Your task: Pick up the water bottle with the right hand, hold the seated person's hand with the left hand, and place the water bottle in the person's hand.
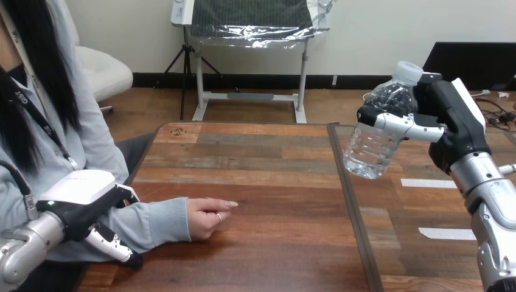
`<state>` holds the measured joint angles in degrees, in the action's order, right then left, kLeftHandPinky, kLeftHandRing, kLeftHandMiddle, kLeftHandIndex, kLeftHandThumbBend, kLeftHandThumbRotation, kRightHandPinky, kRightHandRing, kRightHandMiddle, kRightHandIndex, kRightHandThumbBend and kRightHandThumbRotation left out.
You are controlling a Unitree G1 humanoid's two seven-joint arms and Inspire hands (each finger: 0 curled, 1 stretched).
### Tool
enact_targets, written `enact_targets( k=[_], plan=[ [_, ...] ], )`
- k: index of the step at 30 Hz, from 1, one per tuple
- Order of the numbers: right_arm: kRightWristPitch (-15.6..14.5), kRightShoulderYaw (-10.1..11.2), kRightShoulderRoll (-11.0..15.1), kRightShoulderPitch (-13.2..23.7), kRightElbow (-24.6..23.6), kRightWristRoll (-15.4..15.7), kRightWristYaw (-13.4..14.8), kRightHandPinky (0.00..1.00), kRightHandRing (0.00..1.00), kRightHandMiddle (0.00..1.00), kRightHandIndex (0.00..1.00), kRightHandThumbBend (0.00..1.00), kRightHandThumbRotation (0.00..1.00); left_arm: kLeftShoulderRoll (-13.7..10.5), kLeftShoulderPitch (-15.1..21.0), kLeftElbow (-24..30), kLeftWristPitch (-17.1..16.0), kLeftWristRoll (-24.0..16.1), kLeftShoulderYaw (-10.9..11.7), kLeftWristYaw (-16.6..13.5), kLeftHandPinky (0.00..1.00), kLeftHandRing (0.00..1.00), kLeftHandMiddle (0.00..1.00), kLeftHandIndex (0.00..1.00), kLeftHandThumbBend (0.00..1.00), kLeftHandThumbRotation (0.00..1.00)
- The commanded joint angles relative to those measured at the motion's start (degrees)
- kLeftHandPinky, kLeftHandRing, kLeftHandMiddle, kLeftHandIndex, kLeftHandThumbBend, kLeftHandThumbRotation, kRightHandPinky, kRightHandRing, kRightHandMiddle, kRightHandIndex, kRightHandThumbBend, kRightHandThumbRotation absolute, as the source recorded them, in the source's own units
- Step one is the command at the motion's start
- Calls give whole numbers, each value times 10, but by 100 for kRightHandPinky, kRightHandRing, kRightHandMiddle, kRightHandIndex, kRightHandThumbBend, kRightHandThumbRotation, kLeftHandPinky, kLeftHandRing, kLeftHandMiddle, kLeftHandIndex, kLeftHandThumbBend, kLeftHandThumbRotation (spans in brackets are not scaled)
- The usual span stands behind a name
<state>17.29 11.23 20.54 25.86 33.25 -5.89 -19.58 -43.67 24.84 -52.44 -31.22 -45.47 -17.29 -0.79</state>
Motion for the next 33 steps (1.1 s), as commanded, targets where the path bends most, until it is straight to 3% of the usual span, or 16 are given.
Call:
enact_targets(
  k=[1, 13, 19, 33],
  plan=[
    [1, 4, 8, 21, -44, -7, 6, 2, 6, 13, 16, 50, 0, 19, 16, -1, 11, 6, -15, -13, 48, 51, 54, 57, 100, 33],
    [-13, 2, 4, 22, -51, -7, 10, 2, 6, 12, 16, 50, 0, 24, 6, 4, 6, 17, -17, -35, 39, 37, 42, 41, 99, 15],
    [-7, -2, 2, 33, -37, 0, 13, 2, 6, 12, 15, 50, 0, 26, 4, -3, -19, 25, -15, -61, 32, 32, 37, 35, 99, 4],
    [-9, -20, -13, 68, 1, 13, 21, 2, 5, 11, 14, 50, 0, 20, -4, 38, -17, 51, -2, -30, 23, 27, 33, 31, 94, 0]
  ],
)
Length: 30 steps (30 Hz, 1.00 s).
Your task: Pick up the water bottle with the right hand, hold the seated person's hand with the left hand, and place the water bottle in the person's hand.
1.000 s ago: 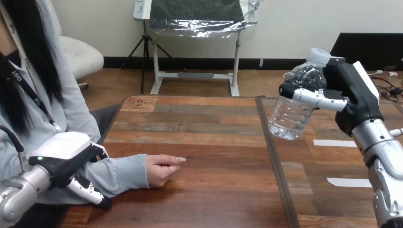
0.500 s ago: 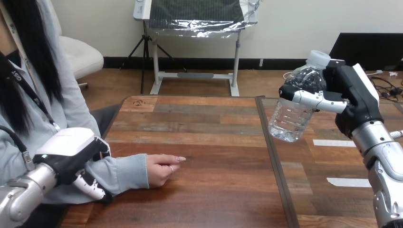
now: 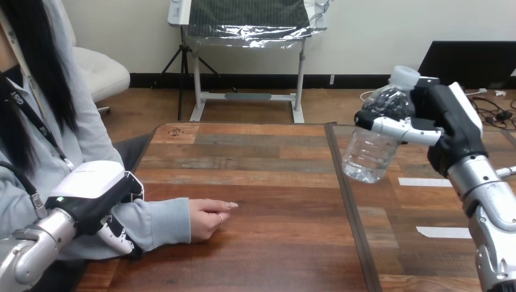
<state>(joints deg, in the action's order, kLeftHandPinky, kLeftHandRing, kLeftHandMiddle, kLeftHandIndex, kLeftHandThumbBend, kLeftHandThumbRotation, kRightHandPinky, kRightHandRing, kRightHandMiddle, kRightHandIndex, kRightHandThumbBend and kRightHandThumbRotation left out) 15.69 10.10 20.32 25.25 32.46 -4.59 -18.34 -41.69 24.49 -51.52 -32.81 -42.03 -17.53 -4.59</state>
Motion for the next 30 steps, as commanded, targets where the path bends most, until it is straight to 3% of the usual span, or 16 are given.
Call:
enact_targets(
  k=[1, 10, 22, 30],
  plan=[
    [8, -10, -12, 76, 12, 2, 10, 2, 5, 11, 14, 50, 0, 0, -1, 31, 0, 18, 0, 9, 23, 27, 33, 31, 93, 0],
    [30, -22, -27, 113, 74, 0, -1, 1, 4, 9, 12, 51, 0, -4, -5, 67, 3, 33, 7, 28, 22, 26, 32, 30, 91, 0],
    [88, -45, -44, 161, 166, 39, 22, 2, 6, 11, 14, 53, 0, -5, -8, 130, 16, 51, 19, 58, 20, 25, 32, 29, 90, 0],
    [94, -50, -61, 195, 227, 46, 22, 2, 6, 12, 14, 54, 0, -7, -6, 174, 29, 68, 28, 88, 20, 25, 31, 29, 88, 0]
  ],
)
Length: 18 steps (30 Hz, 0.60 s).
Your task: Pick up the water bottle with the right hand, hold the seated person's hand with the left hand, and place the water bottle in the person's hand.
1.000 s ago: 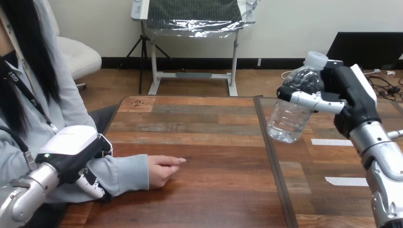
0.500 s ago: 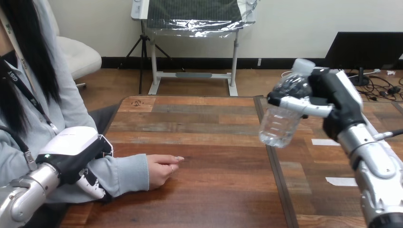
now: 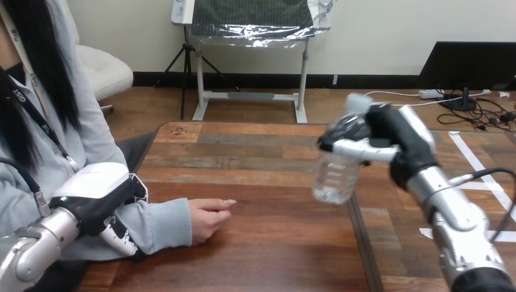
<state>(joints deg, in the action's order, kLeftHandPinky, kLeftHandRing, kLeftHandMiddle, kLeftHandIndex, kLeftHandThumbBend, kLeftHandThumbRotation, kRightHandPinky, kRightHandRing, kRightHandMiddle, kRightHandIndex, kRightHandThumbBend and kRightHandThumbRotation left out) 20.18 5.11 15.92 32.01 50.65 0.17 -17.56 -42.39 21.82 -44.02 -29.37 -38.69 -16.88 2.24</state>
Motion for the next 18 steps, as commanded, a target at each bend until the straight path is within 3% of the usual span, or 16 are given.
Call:
enact_targets(
  k=[1, 7, 9, 18],
  plan=[
    [50, 0, -18, 130, 50, -1, 14, 2, 6, 12, 15, 54, 0, 0, 20, 103, -4, 35, 22, 21, 20, 25, 31, 29, 88, 0],
    [53, -2, -26, 153, 97, 1, 9, 3, 7, 14, 16, 55, 0, -2, 28, 123, 0, 30, 23, 26, 20, 25, 31, 29, 88, 0],
    [58, -10, -26, 160, 113, 17, 26, 4, 8, 15, 17, 57, 0, -2, 30, 130, 2, 31, 25, 29, 20, 25, 31, 29, 89, 0],
    [65, -16, -39, 183, 166, 36, 40, 6, 11, 18, 20, 60, 0, 3, 40, 151, 11, 36, 32, 39, 20, 25, 31, 30, 91, 1]
  ],
)
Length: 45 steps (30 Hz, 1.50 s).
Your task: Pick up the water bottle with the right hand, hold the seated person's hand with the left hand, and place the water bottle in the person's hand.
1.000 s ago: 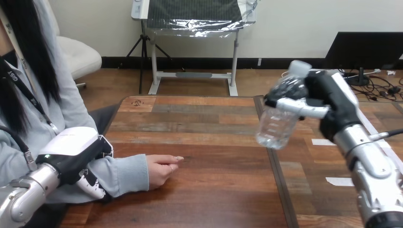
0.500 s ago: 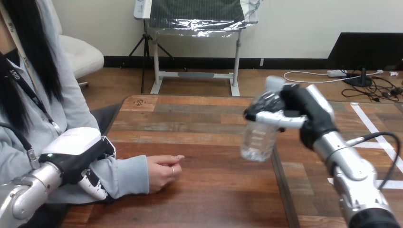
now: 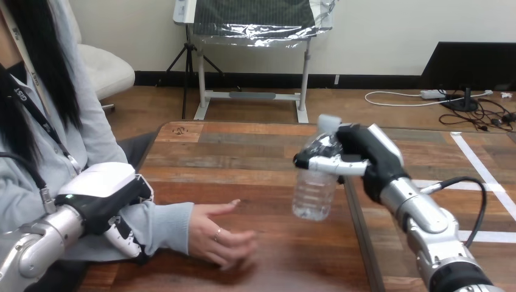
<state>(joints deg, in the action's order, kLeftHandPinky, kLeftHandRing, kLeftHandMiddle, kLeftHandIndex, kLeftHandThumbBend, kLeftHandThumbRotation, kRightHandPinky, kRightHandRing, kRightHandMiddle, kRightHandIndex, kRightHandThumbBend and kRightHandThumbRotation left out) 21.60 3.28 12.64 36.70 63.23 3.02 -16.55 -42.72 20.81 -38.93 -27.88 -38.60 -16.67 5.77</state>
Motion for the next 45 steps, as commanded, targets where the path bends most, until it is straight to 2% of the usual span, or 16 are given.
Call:
enact_targets(
  k=[1, 6, 9, 15, 19, 27, 37, 45],
  plan=[
    [50, 1, -8, 139, 47, 10, 33, 6, 11, 18, 20, 61, 0, 6, 52, 103, -3, 36, 30, 6, 19, 25, 31, 30, 91, 1],
    [40, -7, -14, 148, 63, 20, 47, 7, 13, 20, 21, 62, 0, 7, 58, 112, 0, 37, 32, 15, 18, 24, 31, 29, 90, 1],
    [35, -5, -19, 153, 72, 20, 43, 8, 13, 21, 22, 62, 0, 8, 63, 114, -2, 38, 33, 16, 18, 24, 31, 29, 90, 1],
    [46, -6, -28, 157, 82, 23, 44, 9, 14, 21, 23, 64, 0, 10, 72, 118, 0, 35, 33, 18, 17, 23, 30, 29, 90, 1],
    [56, -19, -32, 157, 87, 41, 58, 9, 14, 21, 22, 64, 0, 13, 88, 111, -5, 33, 30, 20, 17, 22, 30, 28, 91, 0],
    [55, -24, -40, 159, 90, 55, 71, 11, 16, 23, 24, 65, 0, 20, 106, 108, -4, 31, 26, 27, 17, 22, 29, 28, 91, 1],
    [49, -28, -53, 157, 84, 60, 76, 10, 16, 23, 25, 64, 0, 31, 127, 88, -20, 26, 22, 17, 17, 22, 28, 27, 92, 1],
    [63, -32, -64, 150, 71, 62, 71, 9, 15, 22, 24, 66, 0, 40, 144, 74, -20, 20, 17, 18, 19, 24, 31, 30, 92, 2]
  ],
)
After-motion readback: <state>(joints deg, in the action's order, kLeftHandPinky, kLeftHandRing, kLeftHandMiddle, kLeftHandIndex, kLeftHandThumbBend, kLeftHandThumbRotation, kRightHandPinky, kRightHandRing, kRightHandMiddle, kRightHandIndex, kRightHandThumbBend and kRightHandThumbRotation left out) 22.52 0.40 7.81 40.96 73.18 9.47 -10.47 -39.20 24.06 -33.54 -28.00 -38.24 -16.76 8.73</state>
